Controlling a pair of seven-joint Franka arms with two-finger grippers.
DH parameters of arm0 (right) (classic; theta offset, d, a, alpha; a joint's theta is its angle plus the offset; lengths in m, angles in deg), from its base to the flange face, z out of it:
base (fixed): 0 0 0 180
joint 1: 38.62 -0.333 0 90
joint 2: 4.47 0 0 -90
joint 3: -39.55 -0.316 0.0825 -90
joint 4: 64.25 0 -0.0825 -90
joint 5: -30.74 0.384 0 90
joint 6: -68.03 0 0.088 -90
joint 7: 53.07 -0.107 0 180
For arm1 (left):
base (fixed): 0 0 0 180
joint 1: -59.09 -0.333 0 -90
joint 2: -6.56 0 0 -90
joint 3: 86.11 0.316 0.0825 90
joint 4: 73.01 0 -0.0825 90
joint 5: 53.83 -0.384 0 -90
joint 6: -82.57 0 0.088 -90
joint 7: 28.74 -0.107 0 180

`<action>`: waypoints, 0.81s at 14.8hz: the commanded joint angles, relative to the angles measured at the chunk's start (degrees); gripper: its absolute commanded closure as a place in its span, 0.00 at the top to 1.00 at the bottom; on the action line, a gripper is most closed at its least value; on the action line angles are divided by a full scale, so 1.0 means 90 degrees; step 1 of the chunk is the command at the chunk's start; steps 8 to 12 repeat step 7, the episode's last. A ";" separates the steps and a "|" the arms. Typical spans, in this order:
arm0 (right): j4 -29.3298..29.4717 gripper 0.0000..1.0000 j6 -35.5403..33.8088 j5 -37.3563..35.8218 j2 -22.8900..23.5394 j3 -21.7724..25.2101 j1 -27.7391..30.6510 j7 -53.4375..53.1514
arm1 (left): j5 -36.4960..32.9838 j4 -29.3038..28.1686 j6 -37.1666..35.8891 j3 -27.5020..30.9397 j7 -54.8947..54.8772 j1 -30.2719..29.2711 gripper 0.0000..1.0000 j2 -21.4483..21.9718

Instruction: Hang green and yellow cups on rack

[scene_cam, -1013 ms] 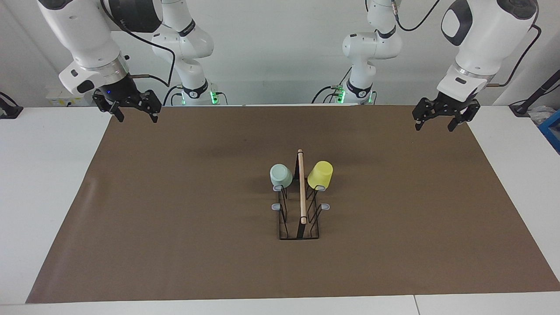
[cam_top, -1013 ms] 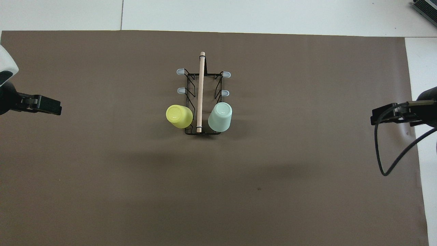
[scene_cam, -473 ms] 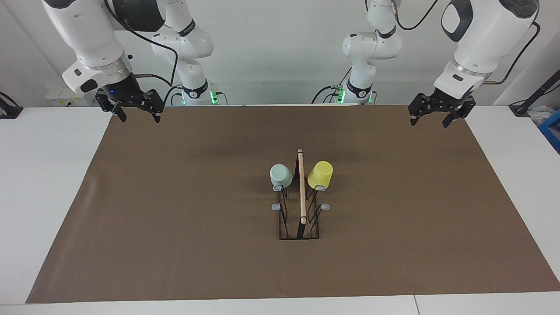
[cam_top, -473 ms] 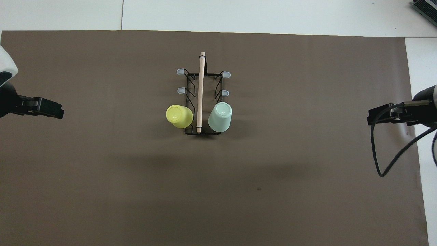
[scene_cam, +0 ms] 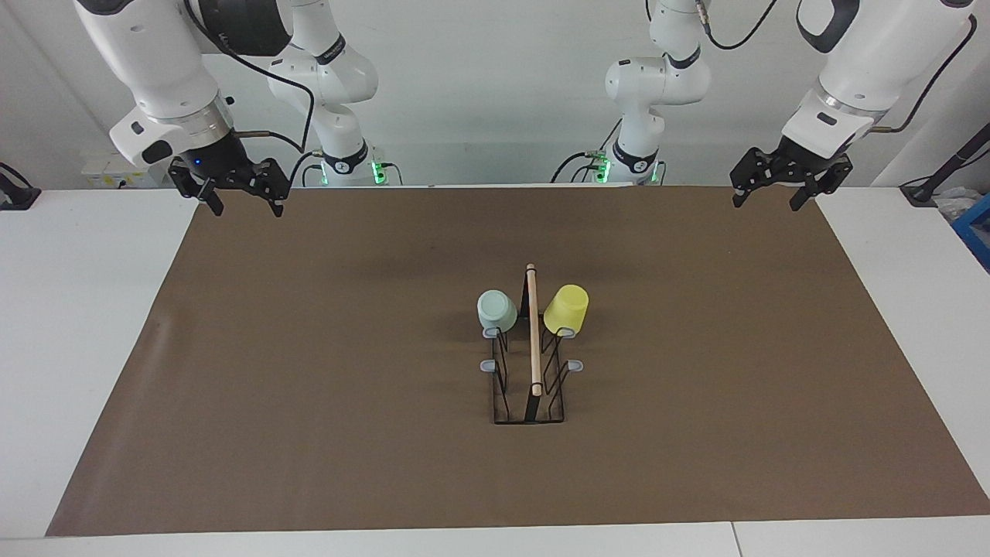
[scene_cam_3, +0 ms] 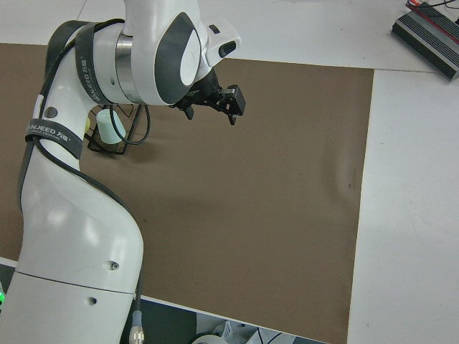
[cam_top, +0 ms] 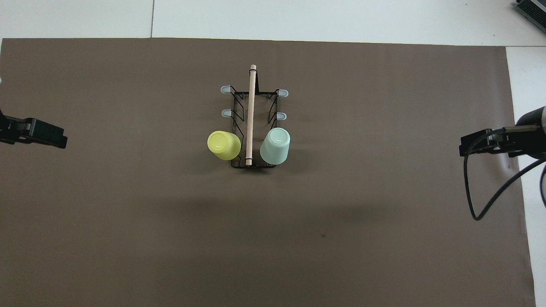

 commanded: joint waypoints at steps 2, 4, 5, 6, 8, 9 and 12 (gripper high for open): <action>-0.0036 1.00 0.0065 0.0046 -0.0037 -0.0016 0.0040 -0.0147 | -0.0211 -0.0214 -0.0131 0.0004 -0.0044 0.0114 1.00 0.0140; -0.0036 1.00 0.0065 0.0046 -0.0028 -0.0016 0.0040 -0.0147 | -0.0211 -0.0264 -0.0063 -0.0006 -0.0044 0.0055 1.00 0.0160; -0.0036 1.00 0.0065 0.0046 -0.0028 -0.0016 0.0040 -0.0138 | -0.0211 -0.0264 0.0025 0.0004 -0.0063 0.0036 1.00 0.0160; -0.0036 1.00 0.0065 0.0046 -0.0028 -0.0016 0.0040 -0.0128 | -0.0211 -0.0264 0.0035 0.0004 -0.0073 0.0035 1.00 0.0151; -0.0036 1.00 0.0065 0.0046 -0.0028 -0.0016 0.0040 -0.0128 | -0.0211 -0.0274 0.0035 0.0004 -0.0073 0.0035 1.00 0.0151; -0.0036 1.00 0.0065 0.0046 -0.0028 -0.0016 0.0040 -0.0128 | -0.0211 -0.0274 0.0035 0.0004 -0.0073 0.0035 1.00 0.0151; -0.0036 1.00 0.0065 0.0046 -0.0028 -0.0016 0.0040 -0.0128 | -0.0211 -0.0274 0.0035 0.0004 -0.0073 0.0035 1.00 0.0151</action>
